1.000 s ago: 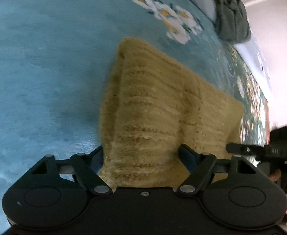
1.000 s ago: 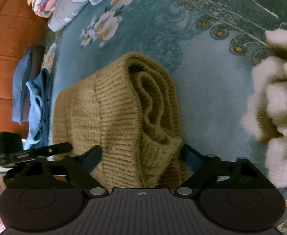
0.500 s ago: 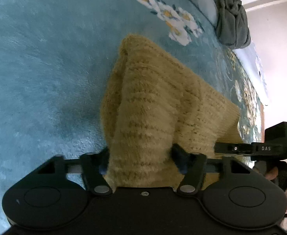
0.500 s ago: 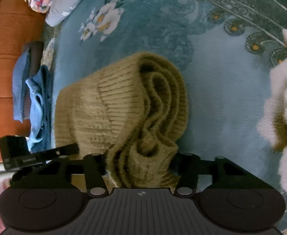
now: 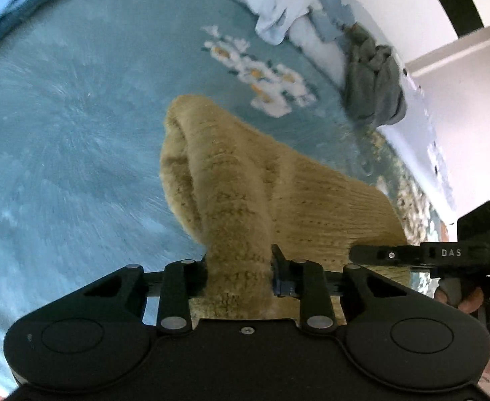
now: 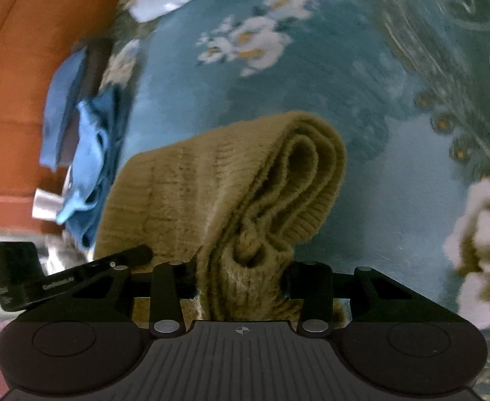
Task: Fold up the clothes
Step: 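Lift the folded sweater with both grippers and carry it toward the blue clothes stack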
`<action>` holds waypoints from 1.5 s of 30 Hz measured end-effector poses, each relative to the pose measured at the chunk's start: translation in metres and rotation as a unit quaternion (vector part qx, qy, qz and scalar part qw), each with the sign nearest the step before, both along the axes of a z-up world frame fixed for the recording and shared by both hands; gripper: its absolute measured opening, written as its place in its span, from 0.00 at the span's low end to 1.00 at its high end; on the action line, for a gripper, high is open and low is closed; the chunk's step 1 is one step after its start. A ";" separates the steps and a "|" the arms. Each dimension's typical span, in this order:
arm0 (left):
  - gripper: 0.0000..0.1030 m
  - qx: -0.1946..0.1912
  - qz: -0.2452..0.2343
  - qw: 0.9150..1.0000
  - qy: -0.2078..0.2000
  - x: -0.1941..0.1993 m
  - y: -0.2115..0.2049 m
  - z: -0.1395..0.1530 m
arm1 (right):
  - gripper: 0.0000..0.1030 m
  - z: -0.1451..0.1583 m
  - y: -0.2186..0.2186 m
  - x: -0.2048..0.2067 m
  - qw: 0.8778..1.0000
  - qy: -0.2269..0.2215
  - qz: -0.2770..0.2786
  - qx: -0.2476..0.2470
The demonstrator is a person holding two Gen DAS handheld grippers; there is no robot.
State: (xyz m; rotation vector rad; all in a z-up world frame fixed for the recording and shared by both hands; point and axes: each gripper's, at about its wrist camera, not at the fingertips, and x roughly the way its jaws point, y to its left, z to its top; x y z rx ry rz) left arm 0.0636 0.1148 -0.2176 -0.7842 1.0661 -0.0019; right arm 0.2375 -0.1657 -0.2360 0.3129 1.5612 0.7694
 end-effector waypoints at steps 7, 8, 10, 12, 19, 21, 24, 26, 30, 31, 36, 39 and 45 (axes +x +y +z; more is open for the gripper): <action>0.26 0.003 0.065 0.997 -0.037 -0.039 -0.032 0.056 | 0.37 0.071 -0.008 -0.004 0.997 -0.036 0.073 0.020; 0.26 0.006 0.078 0.996 -0.043 -0.047 -0.037 0.065 | 0.37 0.081 -0.007 -0.004 0.995 -0.042 0.087 0.026; 0.26 0.013 0.102 0.993 -0.050 -0.061 -0.045 0.082 | 0.37 0.099 -0.004 -0.003 0.990 -0.054 0.121 0.042; 0.26 0.021 0.122 0.991 -0.056 -0.073 -0.051 0.099 | 0.37 0.113 0.001 -0.002 0.984 -0.067 0.155 0.060; 0.26 0.055 0.150 0.983 -0.088 -0.093 -0.052 0.153 | 0.37 0.151 0.022 -0.009 0.970 -0.095 0.197 0.106; 0.26 0.061 0.161 0.980 -0.096 -0.095 -0.050 0.163 | 0.37 0.159 0.027 -0.011 0.968 -0.097 0.198 0.122; 0.26 0.060 0.174 0.976 -0.114 -0.097 -0.042 0.175 | 0.37 0.171 0.035 -0.012 0.965 -0.106 0.205 0.126; 0.26 0.061 0.172 0.975 -0.126 -0.098 -0.036 0.180 | 0.37 0.181 0.041 -0.011 0.963 -0.118 0.207 0.127; 0.26 0.057 0.166 0.973 -0.148 -0.105 -0.016 0.191 | 0.37 0.203 0.058 -0.012 0.960 -0.143 0.205 0.127; 0.26 0.056 0.164 0.973 -0.153 -0.106 -0.011 0.193 | 0.37 0.209 0.065 -0.013 0.959 -0.149 0.206 0.126; 0.26 0.055 0.154 0.970 -0.180 -0.118 0.023 0.205 | 0.37 0.229 0.097 -0.026 0.956 -0.173 0.206 0.118; 0.26 0.048 0.153 0.968 -0.194 -0.127 0.048 0.209 | 0.37 0.237 0.115 -0.037 0.956 -0.182 0.199 0.117; 0.26 0.033 0.156 0.966 -0.201 -0.147 0.087 0.209 | 0.37 0.244 0.151 -0.058 0.959 -0.184 0.191 0.102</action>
